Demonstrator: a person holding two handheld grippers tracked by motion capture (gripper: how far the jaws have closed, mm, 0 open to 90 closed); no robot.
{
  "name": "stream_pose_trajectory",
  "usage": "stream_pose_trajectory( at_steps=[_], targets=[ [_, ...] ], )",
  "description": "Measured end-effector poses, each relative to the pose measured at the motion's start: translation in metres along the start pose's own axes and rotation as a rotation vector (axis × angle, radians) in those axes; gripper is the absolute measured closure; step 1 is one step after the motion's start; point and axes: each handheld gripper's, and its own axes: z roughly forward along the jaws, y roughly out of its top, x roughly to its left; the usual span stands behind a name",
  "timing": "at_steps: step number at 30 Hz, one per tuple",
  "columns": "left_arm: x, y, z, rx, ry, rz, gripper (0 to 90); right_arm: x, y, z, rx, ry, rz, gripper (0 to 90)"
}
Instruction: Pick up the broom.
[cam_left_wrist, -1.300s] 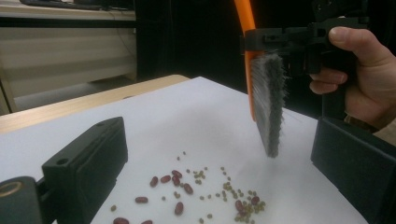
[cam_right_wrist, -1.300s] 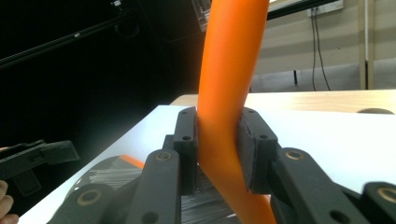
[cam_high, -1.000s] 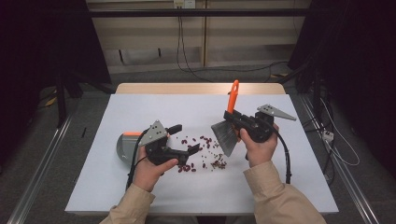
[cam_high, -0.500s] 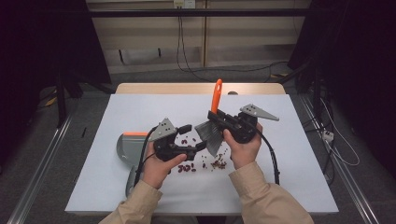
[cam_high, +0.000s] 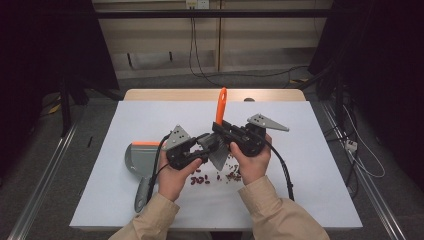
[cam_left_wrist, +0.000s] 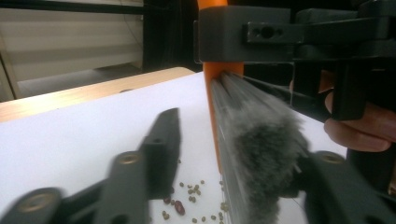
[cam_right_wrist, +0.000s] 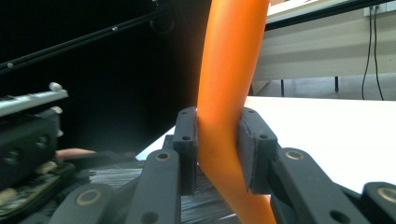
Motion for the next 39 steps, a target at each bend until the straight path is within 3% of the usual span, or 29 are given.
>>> stream_pose_trajectory(
  at_steps=[2, 3, 4, 8, 11, 12, 14, 15, 18, 20, 23, 26, 27, 31, 39],
  targets=[
    [0.000, 0.000, -0.001, -0.014, -0.009, 0.001, 61.8, 0.000, 0.000, 0.000, -0.002, 0.000, -0.003, 71.2],
    [-0.001, 0.001, -0.002, -0.022, -0.024, 0.007, 73.9, -0.001, 0.000, 0.000, 0.001, 0.009, 0.002, 71.2],
    [-0.001, 0.001, -0.003, -0.024, -0.029, 0.018, 77.7, -0.001, -0.001, 0.000, -0.002, 0.012, 0.006, 71.2],
    [0.000, 0.001, -0.006, -0.033, -0.029, 0.023, 82.4, -0.002, 0.000, -0.002, -0.009, 0.038, -0.001, 70.5],
    [0.003, 0.001, -0.009, -0.043, -0.050, 0.004, 83.6, -0.005, 0.001, -0.003, -0.010, 0.069, -0.003, 69.4],
    [0.004, 0.001, -0.010, -0.041, -0.055, 0.001, 84.0, -0.011, 0.001, -0.004, -0.001, 0.116, 0.029, 65.7],
    [0.006, 0.001, -0.010, -0.039, -0.065, -0.008, 84.3, -0.013, 0.002, -0.005, -0.010, 0.124, 0.028, 61.7],
    [0.006, 0.000, -0.010, -0.036, -0.067, -0.005, 84.6, -0.016, 0.003, -0.006, -0.022, 0.129, -0.004, 51.7],
    [0.007, 0.000, -0.011, -0.036, -0.072, -0.011, 84.8, -0.020, 0.003, -0.007, -0.008, 0.144, -0.026, 44.2],
    [0.009, 0.001, -0.013, -0.048, -0.074, -0.023, 84.9, -0.027, 0.000, -0.012, -0.003, 0.157, -0.081, 33.6],
    [0.010, 0.002, -0.016, -0.053, -0.070, -0.022, 84.9, -0.032, -0.003, -0.016, -0.008, 0.147, -0.110, 32.3],
    [0.012, 0.002, -0.017, -0.057, -0.069, -0.024, 84.9, -0.040, -0.007, -0.022, 0.006, 0.178, -0.138, 32.1],
    [0.012, 0.003, -0.017, -0.062, -0.065, -0.026, 84.9, -0.045, -0.012, -0.024, 0.033, 0.199, -0.164, 31.1],
    [0.013, 0.003, -0.017, -0.064, -0.069, -0.032, 84.9, -0.050, -0.019, -0.025, 0.061, 0.233, -0.163, 30.2],
    [0.012, 0.003, -0.016, -0.070, -0.076, -0.037, 84.9, -0.048, -0.030, -0.015, 0.101, 0.245, -0.174, 25.9]
  ],
)
